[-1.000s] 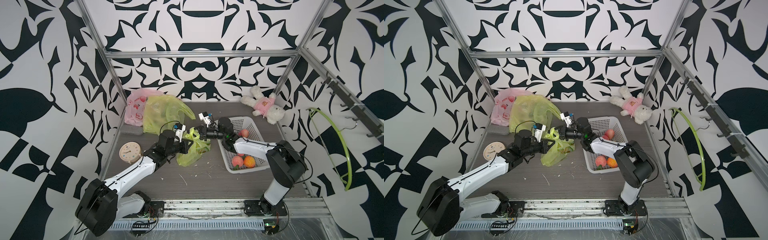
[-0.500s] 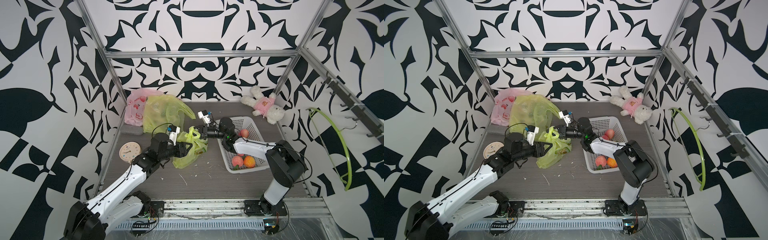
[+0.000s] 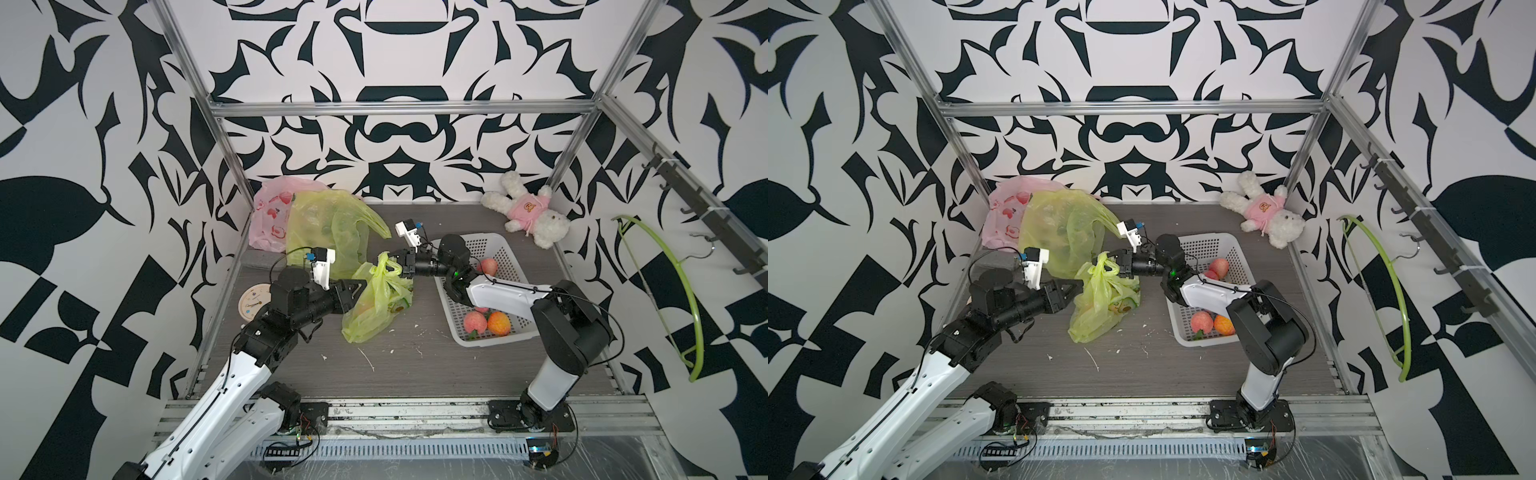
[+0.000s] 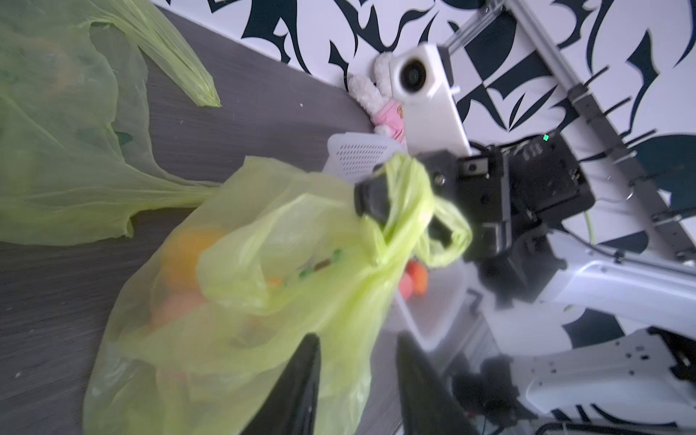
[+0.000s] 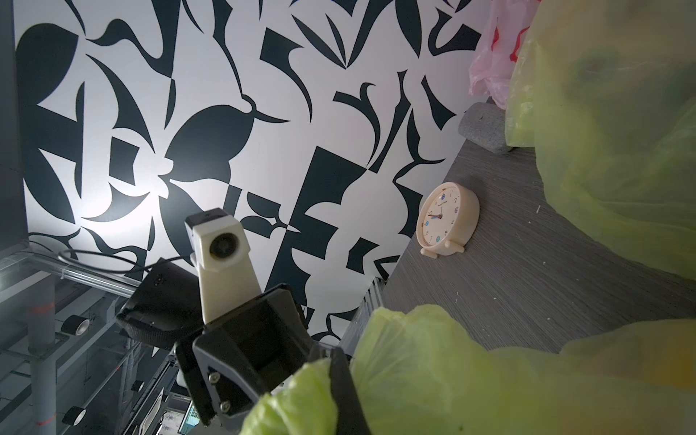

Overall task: Place the peach into a plastic bag & tie a knot
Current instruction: Cross the plastic bag at the center of the board, then tie the plastic bag at the center of the board.

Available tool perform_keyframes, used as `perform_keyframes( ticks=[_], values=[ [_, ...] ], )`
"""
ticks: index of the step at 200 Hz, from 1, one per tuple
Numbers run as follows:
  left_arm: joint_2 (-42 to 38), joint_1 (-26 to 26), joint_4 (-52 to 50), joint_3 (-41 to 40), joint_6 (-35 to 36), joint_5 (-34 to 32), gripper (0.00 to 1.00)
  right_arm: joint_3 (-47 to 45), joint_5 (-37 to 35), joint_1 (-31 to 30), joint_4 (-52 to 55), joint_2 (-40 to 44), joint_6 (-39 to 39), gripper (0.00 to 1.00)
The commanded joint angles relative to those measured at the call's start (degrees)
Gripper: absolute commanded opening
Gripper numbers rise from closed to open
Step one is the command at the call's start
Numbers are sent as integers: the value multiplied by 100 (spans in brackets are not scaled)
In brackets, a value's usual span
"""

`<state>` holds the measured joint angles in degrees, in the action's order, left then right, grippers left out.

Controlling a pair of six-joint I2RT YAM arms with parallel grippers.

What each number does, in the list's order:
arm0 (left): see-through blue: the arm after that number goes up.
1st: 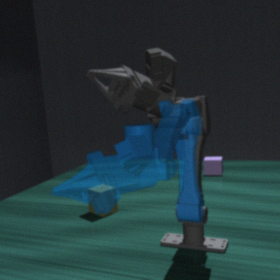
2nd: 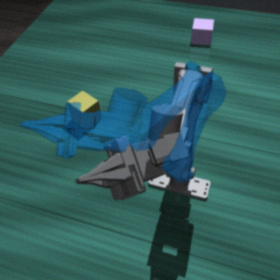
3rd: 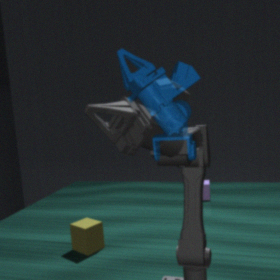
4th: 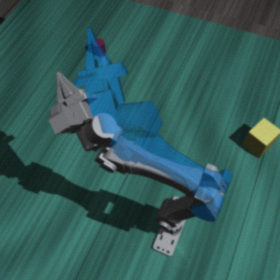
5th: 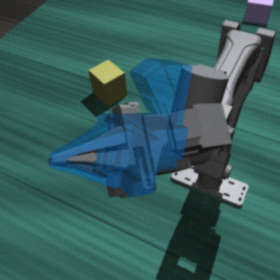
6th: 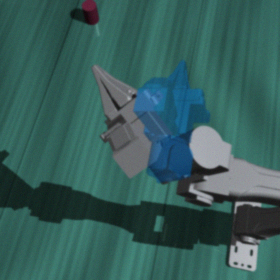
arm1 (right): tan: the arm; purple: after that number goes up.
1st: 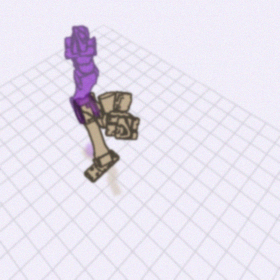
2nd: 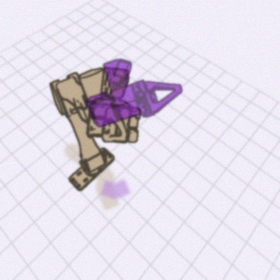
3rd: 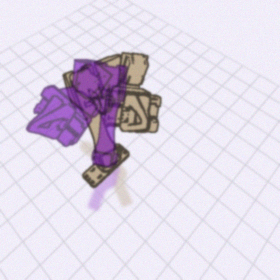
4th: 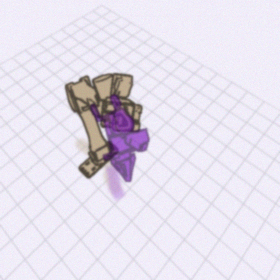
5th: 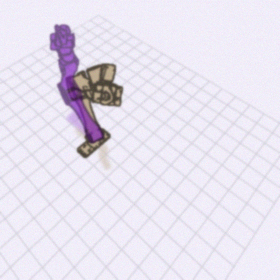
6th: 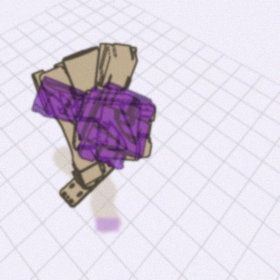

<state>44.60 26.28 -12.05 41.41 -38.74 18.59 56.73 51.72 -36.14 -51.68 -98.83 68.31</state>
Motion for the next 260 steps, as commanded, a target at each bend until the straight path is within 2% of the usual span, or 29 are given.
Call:
perform_keyframes(
  ticks=[1, 19, 67, 192, 260],
  values=[
    [236, -296, 699, 251, -756, 748, 34, 238, 92, -34, -115, 151, -184, 0],
    [497, -417, 1002, 387, -1091, 1086, 34, 252, 93, -33, -90, 145, -196, 0],
    [1036, -416, 1100, 500, -1293, 1424, 34, 267, 101, -33, -39, 173, -224, 0],
    [1358, -405, 1090, 447, -1232, 1448, 28, 373, 127, -92, 50, 125, -261, 0],
    [1477, -407, 1144, 485, -1249, 1467, 16, 383, 163, -121, 141, 149, -318, 0]
  ],
)
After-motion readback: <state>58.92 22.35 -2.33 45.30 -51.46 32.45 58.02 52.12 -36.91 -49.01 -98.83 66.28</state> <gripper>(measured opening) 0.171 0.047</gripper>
